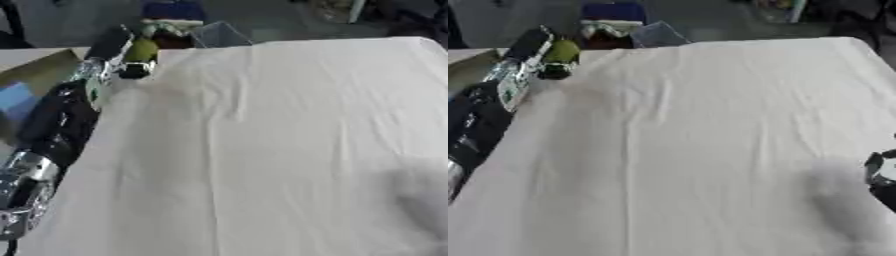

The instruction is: Pick up objects on the table and place them in the box.

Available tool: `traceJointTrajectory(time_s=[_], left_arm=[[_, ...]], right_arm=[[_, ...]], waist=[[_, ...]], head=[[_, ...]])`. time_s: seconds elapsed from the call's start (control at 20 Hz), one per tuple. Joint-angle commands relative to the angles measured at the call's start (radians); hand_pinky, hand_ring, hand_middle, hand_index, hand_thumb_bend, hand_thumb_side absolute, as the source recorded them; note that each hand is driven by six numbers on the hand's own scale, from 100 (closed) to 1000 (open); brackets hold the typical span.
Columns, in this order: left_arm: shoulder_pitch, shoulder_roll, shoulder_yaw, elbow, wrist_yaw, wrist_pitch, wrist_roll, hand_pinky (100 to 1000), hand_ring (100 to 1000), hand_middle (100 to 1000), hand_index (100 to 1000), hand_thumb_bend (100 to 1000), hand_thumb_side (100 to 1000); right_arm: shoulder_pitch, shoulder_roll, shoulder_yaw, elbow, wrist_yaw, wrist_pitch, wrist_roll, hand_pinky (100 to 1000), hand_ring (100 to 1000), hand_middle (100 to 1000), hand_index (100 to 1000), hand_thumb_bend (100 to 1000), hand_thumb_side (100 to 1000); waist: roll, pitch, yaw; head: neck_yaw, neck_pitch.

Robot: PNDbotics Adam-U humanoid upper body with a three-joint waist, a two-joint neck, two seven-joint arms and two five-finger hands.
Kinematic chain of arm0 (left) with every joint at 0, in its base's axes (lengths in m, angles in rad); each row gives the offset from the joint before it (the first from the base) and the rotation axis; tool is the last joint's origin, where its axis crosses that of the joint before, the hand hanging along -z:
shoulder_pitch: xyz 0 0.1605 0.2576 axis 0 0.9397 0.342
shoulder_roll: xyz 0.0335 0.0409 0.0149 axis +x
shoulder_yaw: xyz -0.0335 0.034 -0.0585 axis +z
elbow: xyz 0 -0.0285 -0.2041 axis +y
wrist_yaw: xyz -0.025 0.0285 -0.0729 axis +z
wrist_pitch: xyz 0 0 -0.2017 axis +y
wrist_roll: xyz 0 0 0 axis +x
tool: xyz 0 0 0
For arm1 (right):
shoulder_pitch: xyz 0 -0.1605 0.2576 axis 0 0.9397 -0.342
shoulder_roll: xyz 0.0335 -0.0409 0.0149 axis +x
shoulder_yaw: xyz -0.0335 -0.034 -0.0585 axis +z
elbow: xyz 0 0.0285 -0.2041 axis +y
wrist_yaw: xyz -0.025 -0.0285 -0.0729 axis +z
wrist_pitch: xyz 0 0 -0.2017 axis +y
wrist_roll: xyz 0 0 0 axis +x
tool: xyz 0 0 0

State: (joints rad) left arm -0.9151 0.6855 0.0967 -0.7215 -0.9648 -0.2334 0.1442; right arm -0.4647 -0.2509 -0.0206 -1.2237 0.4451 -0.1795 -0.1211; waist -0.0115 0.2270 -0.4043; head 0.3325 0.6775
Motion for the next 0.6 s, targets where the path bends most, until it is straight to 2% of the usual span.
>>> traceJointTrajectory(time_s=[0.05, 0.25, 0.4, 0.6], left_arm=[[0.008, 0.098, 0.011, -0.076, 0.056, -0.004, -0.024, 568, 337, 312, 548, 100, 271], [0.067, 0.156, -0.003, -0.063, 0.1, 0.026, -0.053, 580, 359, 336, 564, 100, 220], [0.104, 0.165, -0.003, -0.011, 0.085, 0.052, -0.057, 585, 376, 353, 568, 100, 201], [0.14, 0.161, -0.012, 0.067, 0.035, 0.059, -0.068, 608, 458, 433, 619, 100, 161]], right_arm=[[0.002, -0.038, -0.016, -0.015, -0.003, 0.002, -0.01, 749, 1000, 608, 897, 100, 342], [0.023, -0.05, -0.018, -0.01, -0.004, 0.004, -0.014, 750, 1000, 608, 897, 100, 344], [0.026, -0.05, -0.019, -0.01, -0.004, 0.003, -0.016, 750, 1000, 608, 897, 100, 344], [0.024, -0.048, -0.02, -0.009, -0.003, 0.004, -0.017, 750, 1000, 608, 897, 100, 345]], waist=[[-0.003, -0.031, 0.013], [0.0, -0.046, 0.037], [-0.003, -0.048, 0.041], [-0.006, -0.049, 0.042]], head=[[-0.014, 0.013], [-0.022, 0.025], [-0.026, 0.026], [-0.026, 0.027]])
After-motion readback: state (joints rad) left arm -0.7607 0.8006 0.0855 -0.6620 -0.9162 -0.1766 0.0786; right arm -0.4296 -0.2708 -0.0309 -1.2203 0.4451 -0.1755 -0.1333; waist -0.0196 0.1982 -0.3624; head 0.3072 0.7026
